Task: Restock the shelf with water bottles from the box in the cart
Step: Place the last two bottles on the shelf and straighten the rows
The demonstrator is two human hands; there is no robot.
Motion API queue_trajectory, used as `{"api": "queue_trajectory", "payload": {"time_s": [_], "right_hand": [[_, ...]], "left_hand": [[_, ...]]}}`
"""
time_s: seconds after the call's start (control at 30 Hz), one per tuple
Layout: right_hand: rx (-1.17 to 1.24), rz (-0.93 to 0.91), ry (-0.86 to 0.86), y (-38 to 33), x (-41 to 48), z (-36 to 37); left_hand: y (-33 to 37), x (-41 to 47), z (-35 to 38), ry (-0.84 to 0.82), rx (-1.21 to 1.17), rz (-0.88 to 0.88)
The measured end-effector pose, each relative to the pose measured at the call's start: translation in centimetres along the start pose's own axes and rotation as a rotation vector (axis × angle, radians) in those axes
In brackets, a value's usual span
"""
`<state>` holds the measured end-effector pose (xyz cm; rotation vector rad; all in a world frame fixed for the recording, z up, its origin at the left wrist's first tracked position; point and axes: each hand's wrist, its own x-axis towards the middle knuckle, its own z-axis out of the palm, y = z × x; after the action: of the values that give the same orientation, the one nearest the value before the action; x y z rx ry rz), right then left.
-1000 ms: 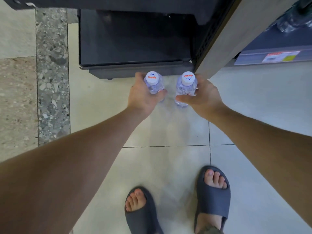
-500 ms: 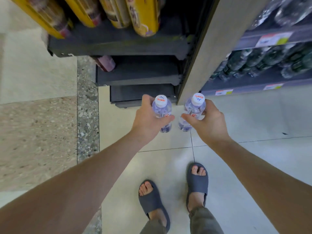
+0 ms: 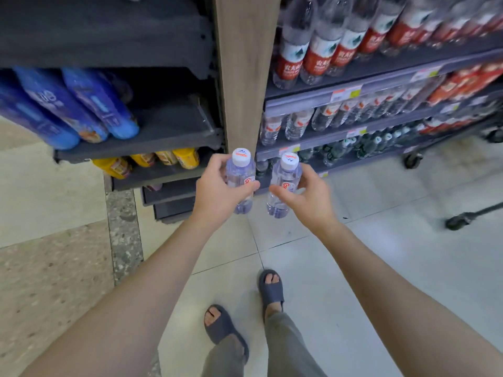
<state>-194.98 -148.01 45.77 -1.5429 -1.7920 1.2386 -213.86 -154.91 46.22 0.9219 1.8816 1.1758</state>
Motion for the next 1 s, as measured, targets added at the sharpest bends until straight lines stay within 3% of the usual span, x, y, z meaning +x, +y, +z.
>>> {"api": "queue_trajectory", "payload": {"time_s": [0.37, 0.63, 1.0], "right_hand": [[0.069, -0.039, 0.145, -13.0, -3.5, -19.4], [0.111, -0.179, 0.233, -18.8, -3.1, -34.4], [0.169, -0.408, 0.236, -24.5, 3.1, -55.6]], "left_hand": [[20.3, -2.7, 1.6, -0.235, 0.03, 0.254], [35.6, -2.8, 6.9, -0.356, 0.022, 0.444], [55.3, -1.8, 18.3, -0.214, -0.057, 0.612]]}}
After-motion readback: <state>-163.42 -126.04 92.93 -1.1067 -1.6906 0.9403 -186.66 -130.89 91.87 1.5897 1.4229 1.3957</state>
